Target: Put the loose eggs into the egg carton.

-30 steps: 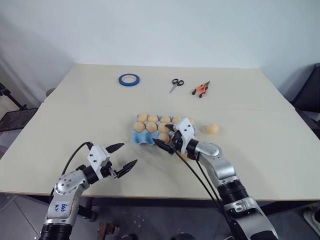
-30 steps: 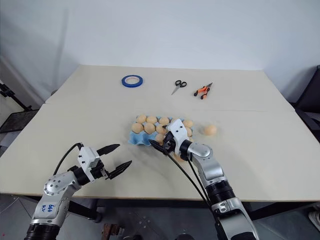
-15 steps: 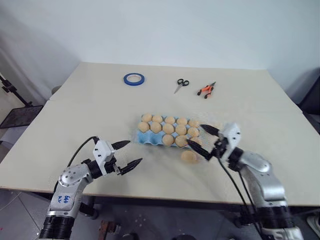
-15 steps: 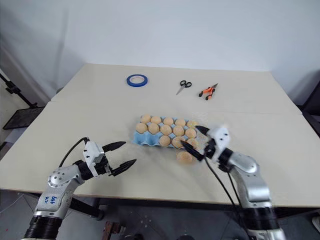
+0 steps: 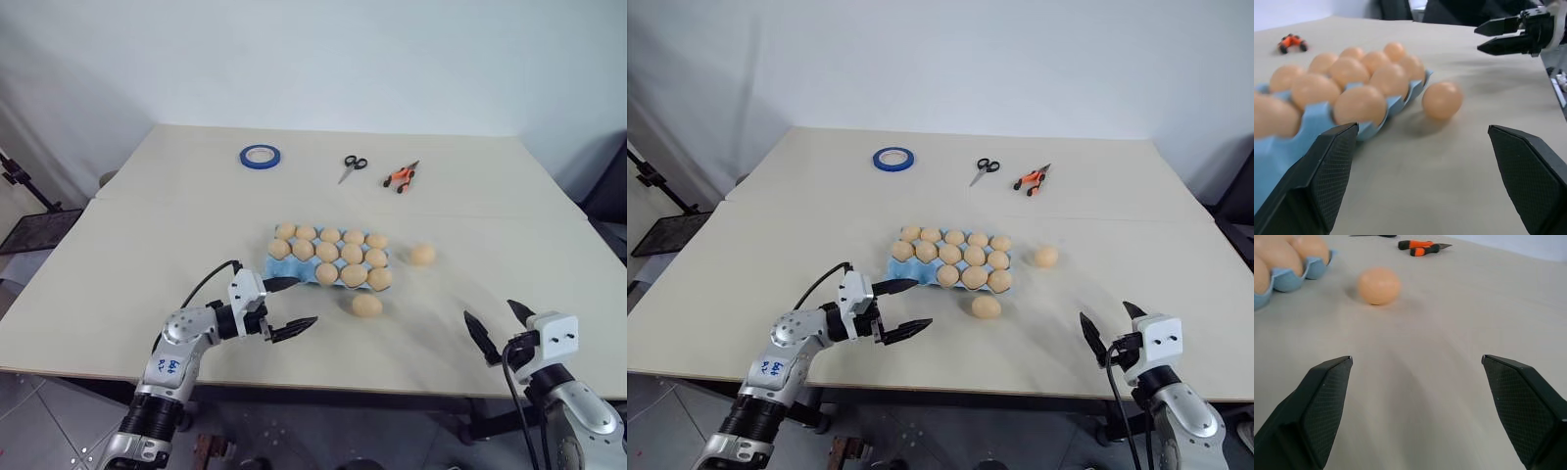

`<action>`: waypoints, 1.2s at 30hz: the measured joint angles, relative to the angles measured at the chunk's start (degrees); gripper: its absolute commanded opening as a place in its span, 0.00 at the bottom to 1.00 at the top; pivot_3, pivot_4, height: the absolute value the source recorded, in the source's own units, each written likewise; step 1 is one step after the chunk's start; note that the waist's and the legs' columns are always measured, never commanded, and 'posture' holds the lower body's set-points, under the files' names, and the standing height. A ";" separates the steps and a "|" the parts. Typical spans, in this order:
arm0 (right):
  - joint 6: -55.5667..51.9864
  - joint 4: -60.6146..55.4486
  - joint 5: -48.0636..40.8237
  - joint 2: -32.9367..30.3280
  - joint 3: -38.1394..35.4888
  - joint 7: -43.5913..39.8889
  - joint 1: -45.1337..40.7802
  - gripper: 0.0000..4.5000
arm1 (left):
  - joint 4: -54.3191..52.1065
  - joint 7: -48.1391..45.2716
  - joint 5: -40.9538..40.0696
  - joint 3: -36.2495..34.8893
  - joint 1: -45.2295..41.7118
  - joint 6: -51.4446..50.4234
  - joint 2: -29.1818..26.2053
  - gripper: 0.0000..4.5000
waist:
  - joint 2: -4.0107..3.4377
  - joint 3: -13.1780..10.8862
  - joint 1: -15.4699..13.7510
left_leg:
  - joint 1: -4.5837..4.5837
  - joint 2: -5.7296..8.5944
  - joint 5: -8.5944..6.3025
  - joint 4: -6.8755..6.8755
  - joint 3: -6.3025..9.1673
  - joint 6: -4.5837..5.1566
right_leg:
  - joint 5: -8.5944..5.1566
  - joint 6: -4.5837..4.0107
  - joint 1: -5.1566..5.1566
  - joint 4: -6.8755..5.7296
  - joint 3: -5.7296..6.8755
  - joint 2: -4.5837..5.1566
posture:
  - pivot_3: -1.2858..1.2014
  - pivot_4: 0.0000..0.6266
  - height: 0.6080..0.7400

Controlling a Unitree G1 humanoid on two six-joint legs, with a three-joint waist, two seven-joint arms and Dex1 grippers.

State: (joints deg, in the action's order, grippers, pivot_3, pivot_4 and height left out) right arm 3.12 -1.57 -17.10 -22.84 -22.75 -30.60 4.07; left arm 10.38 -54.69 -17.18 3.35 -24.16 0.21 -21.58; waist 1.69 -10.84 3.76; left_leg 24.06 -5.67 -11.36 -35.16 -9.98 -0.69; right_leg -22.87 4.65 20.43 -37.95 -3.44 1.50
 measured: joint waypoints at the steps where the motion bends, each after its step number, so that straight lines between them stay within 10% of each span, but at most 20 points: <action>1: 0.35 0.45 0.00 0.00 0.14 -0.02 -0.56 0.99 | 0.64 -0.09 0.03 0.00 -0.37 0.42 0.23 1.00 | 0.00 0.00 0.04 | -0.01 0.00 0.00 0.00 0.01 0.00 | 0.00 0.00 -0.01 -0.01 0.00 0.00 | 0.52 0.24 1.00; 22: -1.47 46.73 8.37 0.98 13.61 1.50 -47.42 0.99 | -1.81 0.83 0.34 -1.15 2.32 2.13 0.65 1.00 | -0.04 -0.02 1.22 | 0.05 -0.05 0.10 -0.05 -0.08 -0.05 | -0.02 0.02 0.11 -0.07 0.02 -0.03 | 0.52 0.24 1.00; 30: 2.65 53.97 9.50 1.86 15.00 1.52 -49.28 0.51 | -3.41 3.00 0.35 -1.70 3.55 1.77 0.82 1.00 | -0.06 -0.03 1.19 | 0.07 -0.04 0.11 -0.06 -0.08 -0.04 | -0.02 0.02 0.11 -0.08 0.03 -0.01 | 0.52 0.24 1.00; 36: 2.48 45.04 8.19 3.93 16.31 -3.31 -49.14 0.51 | -4.26 7.84 0.32 -6.69 6.10 1.94 -0.07 1.00 | -0.10 -0.06 2.23 | 0.05 -0.13 0.14 -0.05 -0.08 -0.10 | -0.02 0.01 0.21 -0.28 0.01 -0.08 | 0.52 0.24 1.00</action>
State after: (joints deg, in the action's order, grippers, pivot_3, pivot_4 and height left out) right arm 5.60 43.47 -8.90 -18.91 -6.45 -33.91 -45.07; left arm 6.12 -46.85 -16.86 -3.33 -18.07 2.14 -21.65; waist 1.59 -10.89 5.99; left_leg 24.11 -5.81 -11.22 -35.20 -10.07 -0.78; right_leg -22.89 4.66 20.64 -38.22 -3.43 1.42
